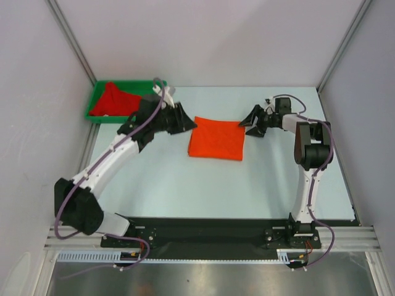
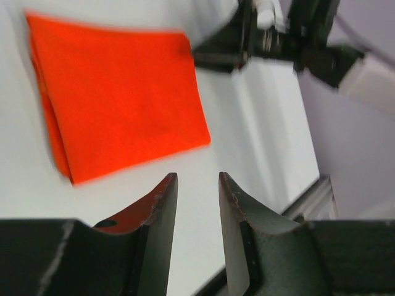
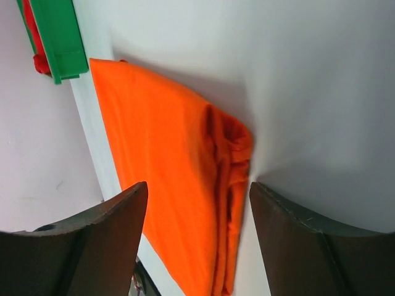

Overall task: Fold and stack the t-shirts
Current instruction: Neatly place the folded tshirt to the corner

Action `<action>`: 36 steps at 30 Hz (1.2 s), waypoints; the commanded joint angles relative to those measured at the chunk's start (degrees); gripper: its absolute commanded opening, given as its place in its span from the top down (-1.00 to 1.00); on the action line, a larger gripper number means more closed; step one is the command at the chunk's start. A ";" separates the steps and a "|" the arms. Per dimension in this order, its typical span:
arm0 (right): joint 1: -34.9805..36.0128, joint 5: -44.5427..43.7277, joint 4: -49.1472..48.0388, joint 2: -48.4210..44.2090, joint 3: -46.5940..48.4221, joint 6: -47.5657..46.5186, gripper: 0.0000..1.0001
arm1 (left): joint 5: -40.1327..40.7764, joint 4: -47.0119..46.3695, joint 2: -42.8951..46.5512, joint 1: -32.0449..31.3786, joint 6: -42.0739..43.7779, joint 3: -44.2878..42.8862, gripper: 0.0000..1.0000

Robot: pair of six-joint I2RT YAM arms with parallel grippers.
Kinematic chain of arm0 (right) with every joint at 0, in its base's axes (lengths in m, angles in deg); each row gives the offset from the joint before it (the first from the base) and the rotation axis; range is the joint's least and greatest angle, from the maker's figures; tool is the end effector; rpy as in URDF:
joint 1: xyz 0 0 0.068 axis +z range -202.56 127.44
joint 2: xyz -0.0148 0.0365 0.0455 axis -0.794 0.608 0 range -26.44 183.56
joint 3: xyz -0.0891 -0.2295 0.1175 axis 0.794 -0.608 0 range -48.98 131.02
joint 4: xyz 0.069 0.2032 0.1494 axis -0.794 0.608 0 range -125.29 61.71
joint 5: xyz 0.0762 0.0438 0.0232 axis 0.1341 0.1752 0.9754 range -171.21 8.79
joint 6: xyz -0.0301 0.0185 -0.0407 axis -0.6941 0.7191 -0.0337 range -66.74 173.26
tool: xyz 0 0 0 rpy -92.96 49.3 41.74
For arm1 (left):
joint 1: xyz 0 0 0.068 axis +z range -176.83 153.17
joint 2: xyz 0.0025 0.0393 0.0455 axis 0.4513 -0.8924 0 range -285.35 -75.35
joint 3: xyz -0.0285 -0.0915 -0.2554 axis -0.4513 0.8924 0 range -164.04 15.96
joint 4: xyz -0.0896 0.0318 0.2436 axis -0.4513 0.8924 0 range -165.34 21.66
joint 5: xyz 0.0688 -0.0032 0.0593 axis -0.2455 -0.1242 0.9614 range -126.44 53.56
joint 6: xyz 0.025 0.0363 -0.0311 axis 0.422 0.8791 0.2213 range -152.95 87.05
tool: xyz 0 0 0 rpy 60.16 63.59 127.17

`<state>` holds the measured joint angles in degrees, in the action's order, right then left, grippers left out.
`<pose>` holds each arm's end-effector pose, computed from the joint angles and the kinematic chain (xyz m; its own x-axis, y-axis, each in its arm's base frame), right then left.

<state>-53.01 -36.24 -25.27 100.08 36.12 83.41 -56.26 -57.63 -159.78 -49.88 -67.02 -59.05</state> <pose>0.4625 0.0215 0.1311 -0.8946 0.3623 -0.2615 0.0165 0.6116 0.7910 0.3095 -0.1448 0.3463 -0.7095 -0.2707 -0.6507 0.3000 0.7194 -0.6265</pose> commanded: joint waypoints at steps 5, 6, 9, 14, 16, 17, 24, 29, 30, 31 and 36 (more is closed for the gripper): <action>3.61 -4.18 6.32 5.84 5.25 -5.28 -0.34 | 2.93 4.24 17.17 -2.70 0.66 18.74 0.20; 3.61 -4.80 6.59 6.37 5.25 -4.93 -0.16 | 3.55 5.21 18.40 -2.70 1.19 19.45 0.19; 3.09 -6.30 5.28 5.94 3.68 -2.74 0.34 | 4.43 6.98 22.28 -2.70 1.19 21.12 0.18; 1.86 -12.16 3.78 1.73 -0.71 -0.63 0.83 | 3.47 7.07 24.39 -2.79 -0.91 23.32 0.17; -0.59 -14.81 3.78 -0.82 -4.04 3.31 1.00 | 3.29 7.07 24.31 -2.88 -1.00 23.24 0.17; -1.65 -17.52 2.73 -4.75 -8.68 5.16 1.00 | 3.12 6.90 24.04 -2.88 -1.00 22.97 0.17; -8.07 -33.17 4.46 -23.76 -29.02 15.64 1.00 | 1.62 4.70 21.06 -4.46 -1.97 21.92 0.18; -14.30 -49.67 16.51 -37.37 -35.34 19.05 1.00 | 1.18 4.26 19.56 -6.92 -1.53 20.25 0.18; -15.27 -51.20 17.74 -42.27 -37.53 19.50 1.00 | 1.09 4.17 19.47 -7.53 -1.53 20.33 0.18; -16.59 -54.52 20.36 -44.32 -38.42 19.77 1.00 | 1.09 3.73 19.47 -7.80 -1.62 20.51 0.18; -34.55 -54.47 24.43 -55.84 -46.33 20.14 1.00 | 0.48 2.15 20.96 -9.03 -2.85 22.44 0.19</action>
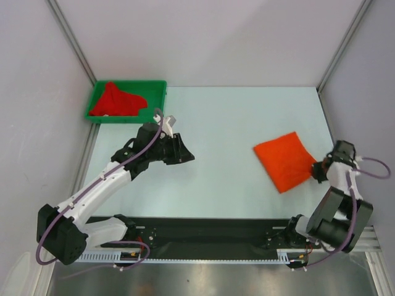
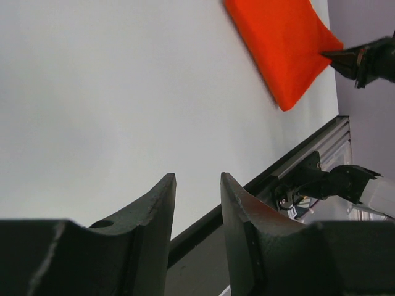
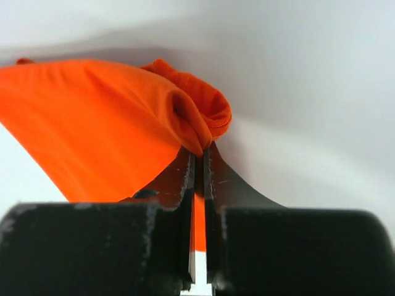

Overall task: Fold and stack the t-shirts
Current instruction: Neatly place the folded tshirt to the corner

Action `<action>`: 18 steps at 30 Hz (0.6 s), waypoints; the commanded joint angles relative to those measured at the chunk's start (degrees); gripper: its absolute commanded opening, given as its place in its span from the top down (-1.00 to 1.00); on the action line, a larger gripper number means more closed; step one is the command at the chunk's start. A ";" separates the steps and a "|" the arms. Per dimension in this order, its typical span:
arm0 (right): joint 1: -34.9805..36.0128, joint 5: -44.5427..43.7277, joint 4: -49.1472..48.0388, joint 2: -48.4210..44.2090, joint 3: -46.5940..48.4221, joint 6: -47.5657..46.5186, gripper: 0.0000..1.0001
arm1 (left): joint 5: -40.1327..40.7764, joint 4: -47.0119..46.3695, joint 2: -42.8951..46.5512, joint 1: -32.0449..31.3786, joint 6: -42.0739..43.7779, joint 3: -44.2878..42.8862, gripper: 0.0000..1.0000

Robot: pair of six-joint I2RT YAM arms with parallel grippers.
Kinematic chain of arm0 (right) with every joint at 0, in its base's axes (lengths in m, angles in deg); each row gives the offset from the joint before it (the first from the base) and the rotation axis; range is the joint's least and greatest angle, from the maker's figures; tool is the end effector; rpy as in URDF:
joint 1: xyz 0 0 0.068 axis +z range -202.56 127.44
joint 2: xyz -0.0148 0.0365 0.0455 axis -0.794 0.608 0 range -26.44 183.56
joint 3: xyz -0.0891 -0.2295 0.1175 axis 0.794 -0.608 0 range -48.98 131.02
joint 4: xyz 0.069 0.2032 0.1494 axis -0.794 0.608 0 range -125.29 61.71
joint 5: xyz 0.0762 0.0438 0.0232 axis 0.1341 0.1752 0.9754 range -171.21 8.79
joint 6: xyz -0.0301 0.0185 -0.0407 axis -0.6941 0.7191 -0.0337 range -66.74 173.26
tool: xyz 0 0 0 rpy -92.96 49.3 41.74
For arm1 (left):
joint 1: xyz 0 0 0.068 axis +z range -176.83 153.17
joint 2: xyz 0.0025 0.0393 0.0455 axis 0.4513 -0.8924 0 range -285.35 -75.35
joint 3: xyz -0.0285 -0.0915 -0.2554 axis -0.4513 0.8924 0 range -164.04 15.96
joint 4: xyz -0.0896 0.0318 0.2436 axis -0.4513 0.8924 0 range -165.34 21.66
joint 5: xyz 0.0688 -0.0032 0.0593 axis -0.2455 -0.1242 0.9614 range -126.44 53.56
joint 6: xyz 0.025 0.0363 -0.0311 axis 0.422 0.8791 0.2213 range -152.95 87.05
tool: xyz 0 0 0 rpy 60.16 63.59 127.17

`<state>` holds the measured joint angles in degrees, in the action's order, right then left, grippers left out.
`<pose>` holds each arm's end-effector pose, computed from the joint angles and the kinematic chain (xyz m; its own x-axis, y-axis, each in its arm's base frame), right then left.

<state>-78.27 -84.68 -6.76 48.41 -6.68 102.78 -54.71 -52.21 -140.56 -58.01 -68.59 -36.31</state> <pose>0.2178 -0.1073 0.1913 -0.1626 0.9209 -0.3543 0.8980 0.2868 0.3335 0.2069 -0.1382 0.2933 -0.8221 -0.1491 -0.5494 0.2822 0.7314 -0.6208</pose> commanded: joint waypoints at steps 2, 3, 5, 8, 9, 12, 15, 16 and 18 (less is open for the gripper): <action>-12.25 -7.94 6.70 -7.43 -5.04 -0.38 1.00 | -0.99 -3.62 3.41 -1.08 -1.63 0.68 0.18; -12.08 -9.01 7.58 -7.26 -4.26 -2.30 1.00 | -0.99 -3.71 3.95 -1.16 -1.71 1.20 0.18; -13.13 -10.68 8.29 -7.34 -3.20 -3.20 1.00 | -0.90 -3.80 4.91 -1.16 -1.89 2.17 0.18; -16.21 -12.17 9.60 -7.88 -1.53 -3.64 1.00 | -1.25 -3.71 6.85 -1.16 -2.24 3.05 0.18; -16.47 -12.88 9.96 -7.62 -1.17 -3.72 1.00 | -0.82 -3.71 7.81 -1.08 -2.33 3.49 0.18; -19.54 -13.32 9.18 -7.79 -1.35 -4.51 1.00 | -0.81 -3.80 8.08 -1.16 -2.24 4.72 0.18; -18.59 -13.41 6.63 -4.81 0.32 -12.49 1.00 | -0.99 -3.80 8.34 -1.16 -2.42 5.34 0.18; -17.97 -16.02 6.80 -4.19 0.93 -13.82 1.00 | -0.99 -4.23 8.52 -1.08 -2.42 5.51 0.18; -17.61 -18.06 6.97 -3.57 1.29 -16.38 1.00 | -0.81 -4.59 8.26 -1.16 -2.33 5.60 0.18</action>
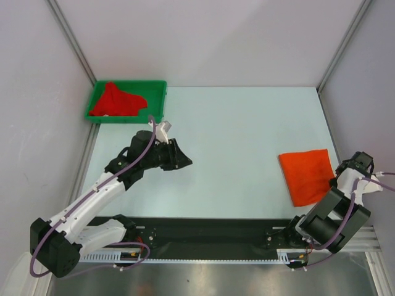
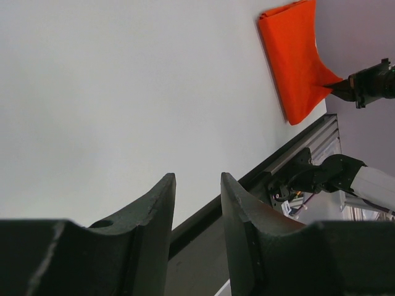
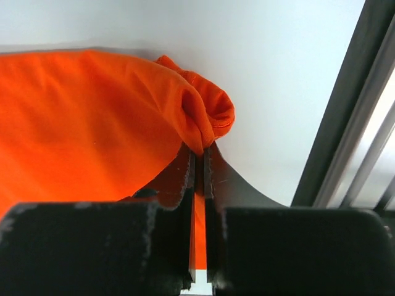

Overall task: Fold and stack the t-shirts
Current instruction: Neatly place the folded tshirt to the corner

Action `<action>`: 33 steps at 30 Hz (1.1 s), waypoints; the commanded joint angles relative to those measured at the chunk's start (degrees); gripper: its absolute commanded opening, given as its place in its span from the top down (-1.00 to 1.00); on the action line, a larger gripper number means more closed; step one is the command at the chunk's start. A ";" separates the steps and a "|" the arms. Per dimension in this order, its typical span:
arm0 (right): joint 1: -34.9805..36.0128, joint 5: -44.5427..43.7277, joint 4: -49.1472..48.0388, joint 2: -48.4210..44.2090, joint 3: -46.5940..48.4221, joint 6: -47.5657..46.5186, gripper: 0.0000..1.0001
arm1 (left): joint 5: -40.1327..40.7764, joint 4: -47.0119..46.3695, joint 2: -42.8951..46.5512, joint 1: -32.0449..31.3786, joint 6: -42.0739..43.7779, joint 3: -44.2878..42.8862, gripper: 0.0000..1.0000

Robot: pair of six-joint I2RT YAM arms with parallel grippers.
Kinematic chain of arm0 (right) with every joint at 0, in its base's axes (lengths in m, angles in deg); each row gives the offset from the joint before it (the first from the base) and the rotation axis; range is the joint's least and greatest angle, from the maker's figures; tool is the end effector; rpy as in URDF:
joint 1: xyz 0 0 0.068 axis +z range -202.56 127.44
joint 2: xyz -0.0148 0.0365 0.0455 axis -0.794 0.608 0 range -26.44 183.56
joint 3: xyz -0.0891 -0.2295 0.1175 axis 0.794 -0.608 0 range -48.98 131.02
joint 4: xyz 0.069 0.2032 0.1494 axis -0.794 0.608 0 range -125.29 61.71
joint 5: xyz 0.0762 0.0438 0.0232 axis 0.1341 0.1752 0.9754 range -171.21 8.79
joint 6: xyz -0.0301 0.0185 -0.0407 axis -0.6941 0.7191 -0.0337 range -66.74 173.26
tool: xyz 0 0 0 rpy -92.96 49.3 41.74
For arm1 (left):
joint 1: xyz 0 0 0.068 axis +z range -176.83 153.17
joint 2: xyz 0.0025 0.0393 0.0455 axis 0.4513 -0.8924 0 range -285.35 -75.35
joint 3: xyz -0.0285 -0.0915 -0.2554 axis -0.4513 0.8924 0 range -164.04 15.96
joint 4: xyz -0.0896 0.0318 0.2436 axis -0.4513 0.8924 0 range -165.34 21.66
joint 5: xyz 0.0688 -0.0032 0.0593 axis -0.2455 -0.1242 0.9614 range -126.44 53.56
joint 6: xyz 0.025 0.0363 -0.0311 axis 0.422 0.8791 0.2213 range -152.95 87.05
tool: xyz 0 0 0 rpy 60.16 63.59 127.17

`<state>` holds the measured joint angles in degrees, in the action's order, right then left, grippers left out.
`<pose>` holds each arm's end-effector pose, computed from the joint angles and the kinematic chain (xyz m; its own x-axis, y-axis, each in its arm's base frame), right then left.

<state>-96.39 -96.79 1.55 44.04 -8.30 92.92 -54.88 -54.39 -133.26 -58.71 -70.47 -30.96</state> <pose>0.1500 -0.1573 0.1933 -0.0351 0.8858 -0.4626 0.9954 0.0725 0.0633 0.1835 -0.1273 0.2923 -0.8002 -0.1826 -0.5712 0.3046 0.6968 -0.6494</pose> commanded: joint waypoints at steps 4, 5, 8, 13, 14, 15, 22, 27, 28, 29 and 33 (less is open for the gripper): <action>0.42 -9.73 -1.42 1.50 2.03 -8.72 1.00 | -0.64 -2.93 0.08 -0.38 -0.10 0.25 0.18; 0.33 -10.09 -1.25 1.59 1.77 -9.16 1.00 | -0.98 -3.02 -0.18 -0.38 -0.10 0.33 0.18; -0.37 -11.67 -1.42 1.50 1.06 -9.69 1.00 | -1.34 -3.55 -0.54 -0.38 0.16 0.86 0.18; -2.04 -15.27 1.56 2.38 2.29 -6.79 1.00 | -1.86 -3.55 -0.71 -0.29 0.52 1.30 0.18; -2.39 -15.45 1.74 2.38 2.12 -6.53 1.00 | -1.78 -3.55 -0.89 -0.29 0.52 1.30 0.18; -2.57 -15.89 1.74 2.56 2.20 -6.61 1.00 | -1.69 -3.55 -0.89 -0.29 0.60 1.21 0.18; 0.92 -16.24 1.66 0.02 3.34 -7.49 -0.04 | -2.39 -3.11 -1.59 0.06 1.57 0.34 0.18; 9.37 -20.90 7.78 2.01 12.81 -3.98 -0.29 | -3.36 -3.28 -3.17 0.06 1.83 -0.10 0.18; 11.90 -21.51 8.42 2.64 16.67 -3.71 -0.30 | -3.62 -3.46 -3.61 0.15 1.92 -0.11 0.18; 17.93 -23.52 8.77 3.17 18.62 -3.63 -0.30 | -3.80 -3.81 -3.96 0.06 1.75 0.07 0.18; 33.50 -23.56 6.24 6.41 25.92 -5.64 -0.31 | -3.98 -4.34 -4.49 0.06 0.87 0.77 0.18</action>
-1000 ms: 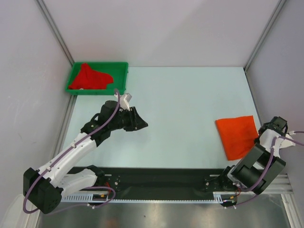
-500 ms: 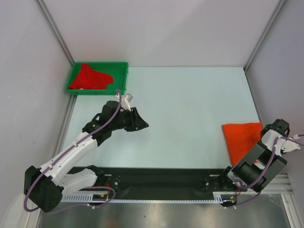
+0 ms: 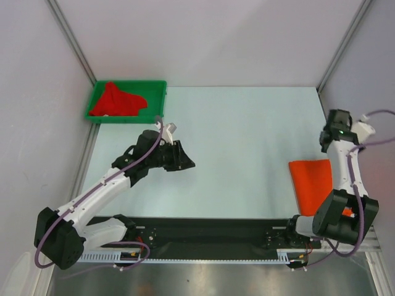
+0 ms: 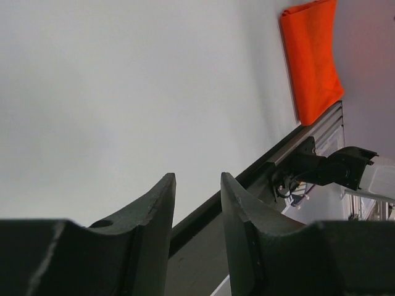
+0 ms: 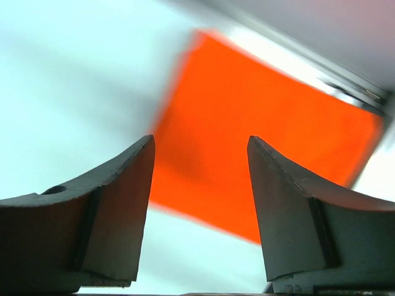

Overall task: Fold and stack the t-shirts
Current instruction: Neatly place the folded tshirt to the corner, then reset both grippers

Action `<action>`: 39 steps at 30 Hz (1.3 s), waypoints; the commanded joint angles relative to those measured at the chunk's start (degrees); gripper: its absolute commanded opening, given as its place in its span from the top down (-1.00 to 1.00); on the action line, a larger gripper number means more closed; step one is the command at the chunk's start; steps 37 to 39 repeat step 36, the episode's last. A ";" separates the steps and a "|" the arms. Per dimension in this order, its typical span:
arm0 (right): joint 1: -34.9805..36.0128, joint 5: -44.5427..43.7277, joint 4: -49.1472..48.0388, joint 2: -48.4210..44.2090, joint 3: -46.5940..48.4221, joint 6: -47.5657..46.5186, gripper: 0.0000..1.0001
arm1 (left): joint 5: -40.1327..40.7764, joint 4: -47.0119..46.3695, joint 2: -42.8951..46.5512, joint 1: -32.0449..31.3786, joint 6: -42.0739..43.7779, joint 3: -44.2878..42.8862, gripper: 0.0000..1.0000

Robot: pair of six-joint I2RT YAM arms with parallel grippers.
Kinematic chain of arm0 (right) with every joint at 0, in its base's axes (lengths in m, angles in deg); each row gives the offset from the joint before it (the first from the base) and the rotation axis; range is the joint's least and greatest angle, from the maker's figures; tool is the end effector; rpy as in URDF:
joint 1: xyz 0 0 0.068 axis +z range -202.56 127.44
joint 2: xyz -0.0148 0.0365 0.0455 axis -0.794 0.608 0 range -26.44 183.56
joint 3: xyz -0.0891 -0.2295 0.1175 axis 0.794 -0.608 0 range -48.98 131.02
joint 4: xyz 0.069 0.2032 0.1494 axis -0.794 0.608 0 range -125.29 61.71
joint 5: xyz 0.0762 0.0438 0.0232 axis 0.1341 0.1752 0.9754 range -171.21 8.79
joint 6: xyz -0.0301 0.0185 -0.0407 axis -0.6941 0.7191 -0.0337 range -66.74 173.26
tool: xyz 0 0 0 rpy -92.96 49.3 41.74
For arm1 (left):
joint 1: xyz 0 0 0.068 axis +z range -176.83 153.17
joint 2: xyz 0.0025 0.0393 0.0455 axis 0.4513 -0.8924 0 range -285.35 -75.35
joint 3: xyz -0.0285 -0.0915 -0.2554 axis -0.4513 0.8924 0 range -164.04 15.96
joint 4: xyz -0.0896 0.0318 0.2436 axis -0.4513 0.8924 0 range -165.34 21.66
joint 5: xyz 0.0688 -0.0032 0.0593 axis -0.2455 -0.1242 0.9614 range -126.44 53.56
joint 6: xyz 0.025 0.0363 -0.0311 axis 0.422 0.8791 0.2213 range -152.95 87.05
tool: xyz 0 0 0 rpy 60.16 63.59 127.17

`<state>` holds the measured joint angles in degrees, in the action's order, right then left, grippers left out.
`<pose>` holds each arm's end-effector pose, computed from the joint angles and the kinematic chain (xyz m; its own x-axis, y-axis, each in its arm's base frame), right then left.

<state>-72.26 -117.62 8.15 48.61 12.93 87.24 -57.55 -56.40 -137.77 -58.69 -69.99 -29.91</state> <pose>0.2383 -0.1077 0.2857 -0.3280 0.5952 -0.7336 0.9194 0.3797 -0.1029 0.1945 -0.1359 0.2730 -0.8402 -0.1393 -0.5240 0.2949 0.6936 -0.6572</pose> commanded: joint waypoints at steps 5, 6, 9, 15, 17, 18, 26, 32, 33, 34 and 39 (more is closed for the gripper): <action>30.66 9.11 -12.11 1.95 6.91 -3.74 -0.35 | -1.57 -5.57 2.46 0.13 -1.54 4.72 0.17; 33.65 12.38 -14.24 1.51 6.13 -3.66 -0.36 | -1.66 -6.10 3.78 0.21 -2.59 5.87 0.17; 43.94 23.98 -20.49 -0.51 2.09 -0.94 -0.38 | -1.49 -8.30 6.15 0.13 -4.00 10.87 0.16; 49.15 45.08 -36.82 -10.26 -22.37 10.74 -0.50 | -1.66 -11.90 11.70 0.57 -6.37 18.70 0.03; 49.85 48.43 -41.83 -14.98 -29.53 14.08 -0.99 | -3.06 -14.96 12.40 0.66 -7.95 22.21 -0.01; 49.94 50.10 -44.90 -16.67 -36.18 14.88 -0.99 | -3.50 -16.11 12.75 0.66 -9.79 23.53 -0.01; 50.30 54.85 -62.07 -36.62 -61.72 31.84 -1.00 | -2.28 -30.41 25.48 0.74 -20.25 38.55 -0.13; 48.62 60.39 -67.62 -50.15 -67.62 34.93 -0.99 | 1.58 -33.02 51.73 0.92 -31.25 51.40 -0.13; 48.71 60.74 -67.26 -52.09 -67.71 34.84 -0.99 | 3.68 -31.00 56.21 1.01 -33.08 52.97 -0.13; 48.27 61.36 -66.82 -54.11 -67.71 35.19 -0.99 | 4.66 -29.15 66.44 1.01 -34.23 53.77 -0.13; 47.31 66.18 -69.18 -59.38 -67.88 36.76 -0.99 | 4.24 -30.94 69.28 1.36 -38.61 55.44 -0.12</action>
